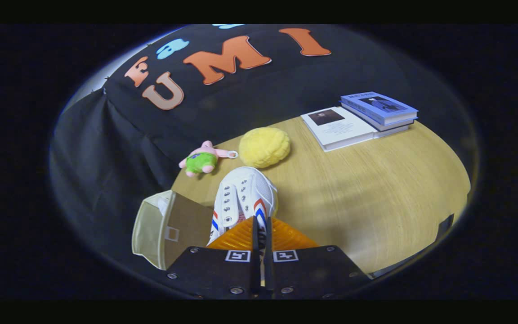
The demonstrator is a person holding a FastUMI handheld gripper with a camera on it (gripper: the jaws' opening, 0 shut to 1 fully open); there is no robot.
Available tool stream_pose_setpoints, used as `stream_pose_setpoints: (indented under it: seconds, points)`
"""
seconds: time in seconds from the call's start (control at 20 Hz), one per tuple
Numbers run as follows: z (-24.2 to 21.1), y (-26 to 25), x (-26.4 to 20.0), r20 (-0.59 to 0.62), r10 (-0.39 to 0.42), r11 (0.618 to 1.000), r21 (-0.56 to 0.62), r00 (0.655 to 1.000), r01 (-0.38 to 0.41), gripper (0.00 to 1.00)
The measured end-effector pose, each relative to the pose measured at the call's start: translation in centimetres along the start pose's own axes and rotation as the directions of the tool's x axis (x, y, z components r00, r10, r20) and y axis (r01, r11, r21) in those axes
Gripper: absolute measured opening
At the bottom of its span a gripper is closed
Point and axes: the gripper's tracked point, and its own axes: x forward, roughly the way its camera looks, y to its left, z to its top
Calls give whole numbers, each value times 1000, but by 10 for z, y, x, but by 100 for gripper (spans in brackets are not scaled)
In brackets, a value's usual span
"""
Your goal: Open the storage box then place both shoes into the box .Put the left shoe in first, then the right shoe, with the right side of both shoes facing outward in a uniform manner.
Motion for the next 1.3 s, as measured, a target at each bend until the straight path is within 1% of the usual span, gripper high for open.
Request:
stream_pose_setpoints:
  seconds: [0.1, 0.3, 0.45, 0.55, 0.85, 0.95, 1.0, 1.05, 1.1, 1.3]
  points:
    - [9, 30, -2, 19, 40, 999, -17, 999, -40, 4]
    - [21, 98, -12, 47, 121, 989, -94, 992, -116, 4]
    - [9, 145, -12, 22, 183, 975, -136, 983, -179, 4]
    - [-4, 169, -5, -1, 210, 963, -170, 978, -207, 4]
    - [-54, 214, 33, -74, 220, 938, -259, 973, -232, 4]
    - [-70, 222, 44, -109, 219, 934, -265, 970, -240, 4]
    - [-74, 229, 44, -123, 252, 929, -246, 960, -276, 4]
    - [-74, 242, 44, -117, 296, 919, -234, 948, -316, 3]
    - [-68, 255, 39, -93, 321, 914, -231, 943, -334, 2]
    - [-56, 263, 19, -27, 348, 894, -290, 937, -341, 1]
